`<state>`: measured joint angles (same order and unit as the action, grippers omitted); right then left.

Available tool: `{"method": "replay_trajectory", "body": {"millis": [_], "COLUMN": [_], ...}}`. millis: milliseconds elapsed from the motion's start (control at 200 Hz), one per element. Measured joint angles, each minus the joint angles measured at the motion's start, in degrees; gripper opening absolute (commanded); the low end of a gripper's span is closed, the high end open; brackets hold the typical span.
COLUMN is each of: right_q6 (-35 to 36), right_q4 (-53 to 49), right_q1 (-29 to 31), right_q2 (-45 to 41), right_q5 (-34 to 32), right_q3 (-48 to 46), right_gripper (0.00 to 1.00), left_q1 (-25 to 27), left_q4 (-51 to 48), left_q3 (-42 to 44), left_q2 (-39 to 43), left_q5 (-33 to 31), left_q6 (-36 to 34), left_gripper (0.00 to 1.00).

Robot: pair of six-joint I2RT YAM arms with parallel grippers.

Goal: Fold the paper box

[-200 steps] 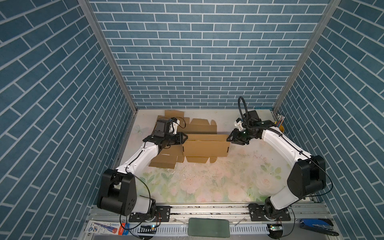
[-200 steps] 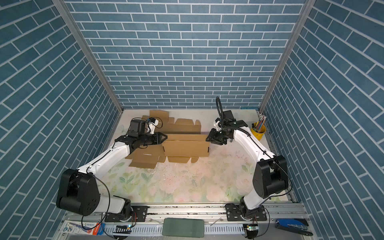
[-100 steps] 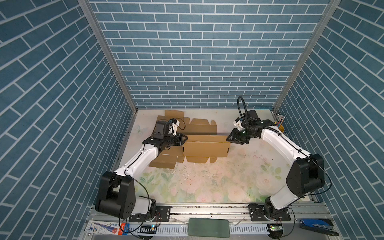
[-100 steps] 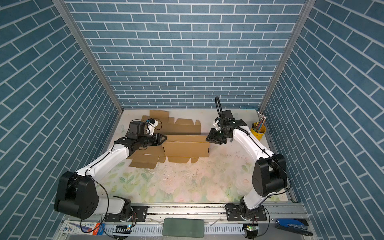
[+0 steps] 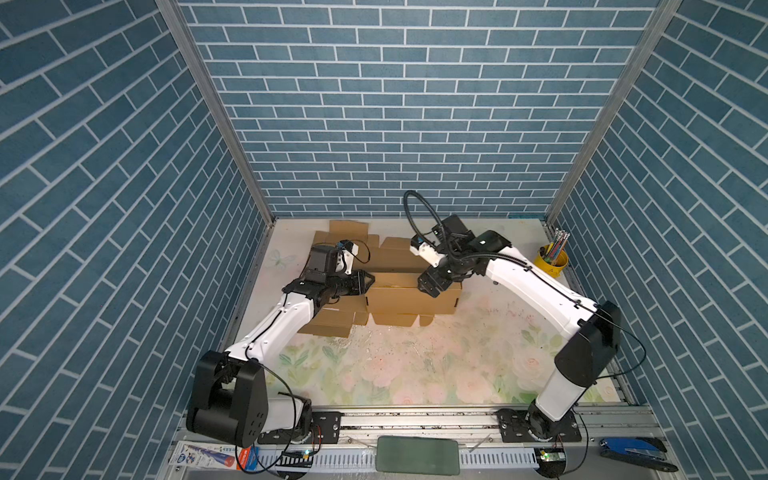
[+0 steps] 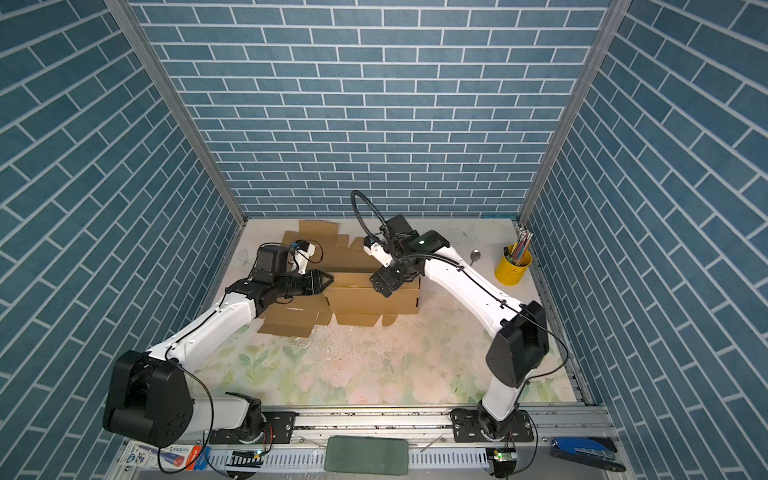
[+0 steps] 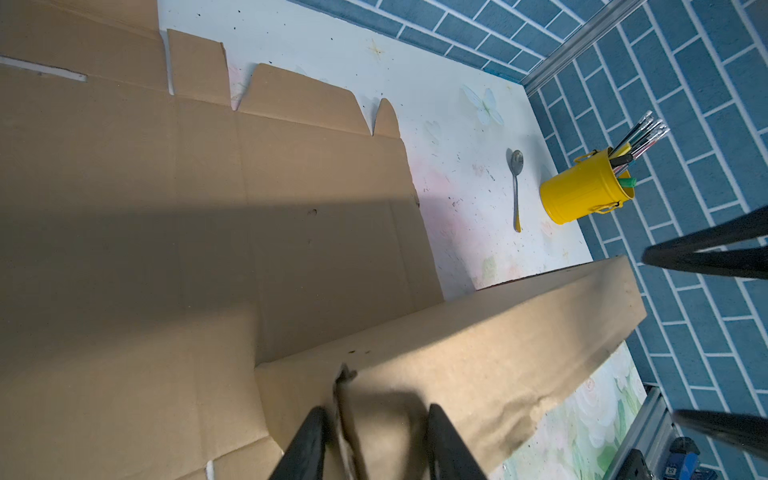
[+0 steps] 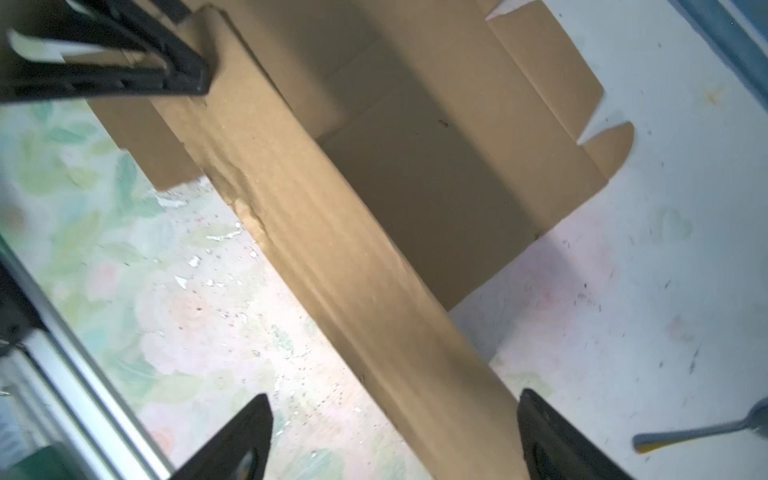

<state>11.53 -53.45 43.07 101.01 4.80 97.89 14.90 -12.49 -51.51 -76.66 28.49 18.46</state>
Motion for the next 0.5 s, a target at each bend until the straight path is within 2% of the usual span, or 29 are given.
{"method": "replay_trajectory", "body": {"millis": [240,325,500], "right_q6": [14.0,16.8,20.2], "right_q4": [-0.9,-1.7,-2.2], "right_q1": [3.7,4.0,4.1], "right_q2": [9.3,10.6,11.5], "right_q5": [-4.2,-4.7,-4.2], "right_q3": [3.9,4.3,4.7], "right_gripper": [0.91,0.84,0.66], "left_q1": [0.2,0.2,0.3], "left_q4": [0.7,0.7,-2.6], "left_q3": [1.9,2.3,1.4], "left_q2": [1.9,2.5,3.2], "left_q5": [-0.1,-0.1,-0.8], "left_q6": [0.0,0.0,-0.3], "left_gripper": [0.41,0.43,0.55]}}
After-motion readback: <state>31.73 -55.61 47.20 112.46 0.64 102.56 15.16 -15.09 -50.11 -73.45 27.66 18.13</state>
